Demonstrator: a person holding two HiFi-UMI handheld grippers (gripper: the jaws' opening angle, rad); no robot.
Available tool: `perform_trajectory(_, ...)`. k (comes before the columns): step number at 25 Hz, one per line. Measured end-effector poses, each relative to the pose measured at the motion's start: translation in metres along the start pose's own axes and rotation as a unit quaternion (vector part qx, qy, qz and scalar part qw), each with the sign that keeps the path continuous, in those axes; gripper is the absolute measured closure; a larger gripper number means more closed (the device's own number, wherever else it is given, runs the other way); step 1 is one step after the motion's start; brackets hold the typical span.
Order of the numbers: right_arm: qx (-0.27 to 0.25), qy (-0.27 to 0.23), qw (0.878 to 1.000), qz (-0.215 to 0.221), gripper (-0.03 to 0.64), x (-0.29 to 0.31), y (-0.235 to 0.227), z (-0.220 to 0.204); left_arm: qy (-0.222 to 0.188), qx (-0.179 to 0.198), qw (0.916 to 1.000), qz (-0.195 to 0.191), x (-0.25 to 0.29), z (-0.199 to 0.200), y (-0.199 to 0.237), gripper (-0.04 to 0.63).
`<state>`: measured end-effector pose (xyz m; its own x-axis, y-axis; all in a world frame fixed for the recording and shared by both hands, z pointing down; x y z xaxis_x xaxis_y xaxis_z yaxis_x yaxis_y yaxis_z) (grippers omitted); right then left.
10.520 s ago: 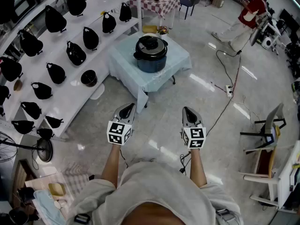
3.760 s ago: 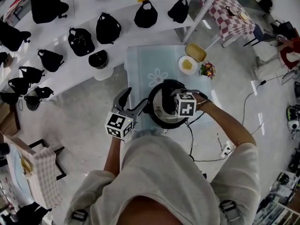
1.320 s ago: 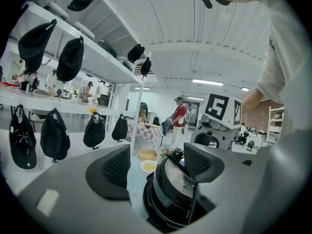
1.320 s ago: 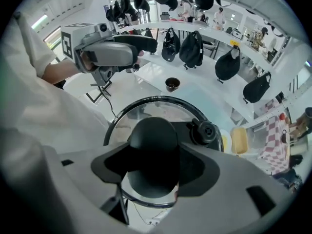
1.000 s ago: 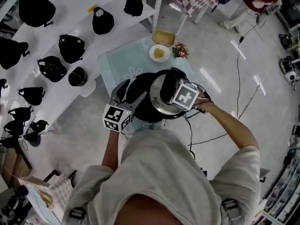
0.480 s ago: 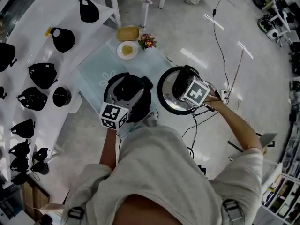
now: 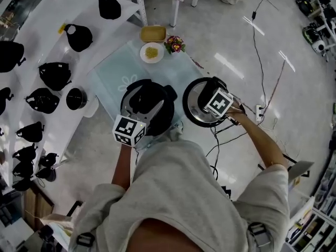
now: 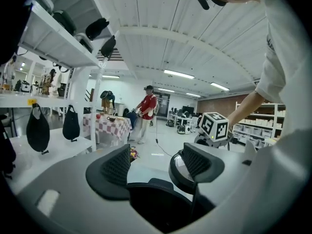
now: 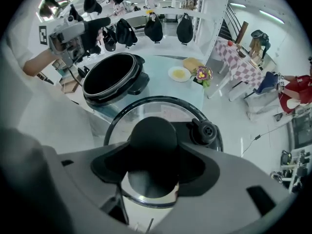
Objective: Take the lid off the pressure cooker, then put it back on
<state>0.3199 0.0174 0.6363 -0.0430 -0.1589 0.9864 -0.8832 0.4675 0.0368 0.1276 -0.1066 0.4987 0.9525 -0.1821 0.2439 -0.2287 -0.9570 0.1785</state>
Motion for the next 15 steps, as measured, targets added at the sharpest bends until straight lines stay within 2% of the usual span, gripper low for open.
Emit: perform_trajectory(15,-0.026,0.004,1.0,0.018,0.347,0.135,-0.022,0.044,0.023,-0.009,0.9959,0.087,-0.033,-0.006,0.02,0.265)
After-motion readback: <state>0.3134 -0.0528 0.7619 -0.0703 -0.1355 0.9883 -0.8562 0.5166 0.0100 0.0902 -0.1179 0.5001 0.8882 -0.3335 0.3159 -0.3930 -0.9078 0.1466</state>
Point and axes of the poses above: the fingertips, and each gripper's own axes: x forward along the fingers, y to its left, z out of its top, the point moved 1 cm from there along -x, backward along the fingers, and after that the axes turned 6 degrees about -z, right-handed, at the moved point
